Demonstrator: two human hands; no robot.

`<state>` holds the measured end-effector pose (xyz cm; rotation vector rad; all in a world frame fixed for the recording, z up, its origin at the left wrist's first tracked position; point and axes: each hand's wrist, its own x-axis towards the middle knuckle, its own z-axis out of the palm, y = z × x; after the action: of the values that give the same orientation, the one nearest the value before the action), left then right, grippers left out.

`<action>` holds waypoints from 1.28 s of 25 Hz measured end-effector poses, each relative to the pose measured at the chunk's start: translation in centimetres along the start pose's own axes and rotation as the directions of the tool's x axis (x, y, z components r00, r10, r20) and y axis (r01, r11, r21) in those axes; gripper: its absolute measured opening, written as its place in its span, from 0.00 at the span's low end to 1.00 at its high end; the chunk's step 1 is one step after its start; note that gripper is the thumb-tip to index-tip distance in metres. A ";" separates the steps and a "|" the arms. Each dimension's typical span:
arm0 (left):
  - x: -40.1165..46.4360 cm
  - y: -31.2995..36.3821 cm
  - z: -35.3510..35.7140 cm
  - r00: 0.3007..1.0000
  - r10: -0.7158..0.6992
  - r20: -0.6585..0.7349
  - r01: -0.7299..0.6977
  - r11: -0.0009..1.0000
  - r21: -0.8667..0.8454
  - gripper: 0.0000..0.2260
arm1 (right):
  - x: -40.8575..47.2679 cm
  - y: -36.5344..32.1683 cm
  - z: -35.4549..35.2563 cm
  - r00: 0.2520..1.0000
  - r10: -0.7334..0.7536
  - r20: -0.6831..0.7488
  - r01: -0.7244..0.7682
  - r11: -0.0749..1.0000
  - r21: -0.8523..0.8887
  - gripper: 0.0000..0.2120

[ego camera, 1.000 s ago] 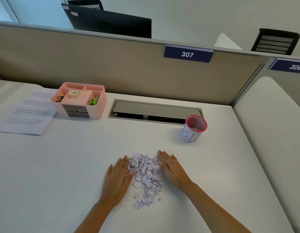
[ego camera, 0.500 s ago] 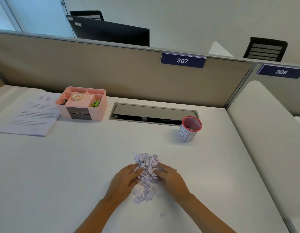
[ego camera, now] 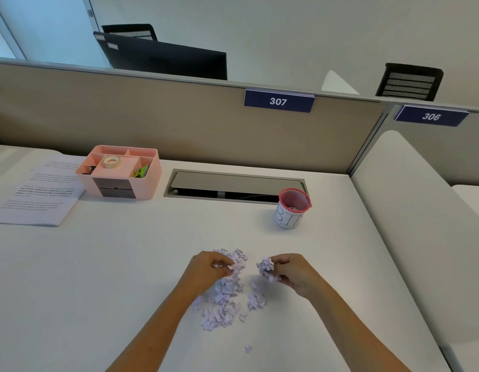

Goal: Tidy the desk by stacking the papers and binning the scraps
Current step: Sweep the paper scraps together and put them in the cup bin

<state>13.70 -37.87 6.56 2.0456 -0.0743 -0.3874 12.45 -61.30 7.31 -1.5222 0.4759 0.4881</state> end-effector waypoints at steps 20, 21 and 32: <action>19.9 17.7 7.9 0.995 -0.065 0.082 0.043 0.969 0.241 0.10 | 9.7 -17.0 -8.2 0.905 -0.327 -0.273 -0.109 0.441 -0.891 0.11; 20.2 17.9 8.0 0.994 -0.066 0.085 0.039 0.956 0.290 0.10 | 10.1 -17.1 -8.0 0.918 -0.294 -0.267 -0.128 0.417 -0.900 0.12; 20.0 19.8 6.8 0.948 -0.247 0.202 0.212 0.961 0.179 0.13 | 9.9 -18.7 -7.7 0.941 -0.111 -0.319 -0.155 0.696 -0.701 0.08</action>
<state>32.79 -57.58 15.90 2.1638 -0.0008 -0.7792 31.41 -68.84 16.84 -2.4032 0.6083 0.4532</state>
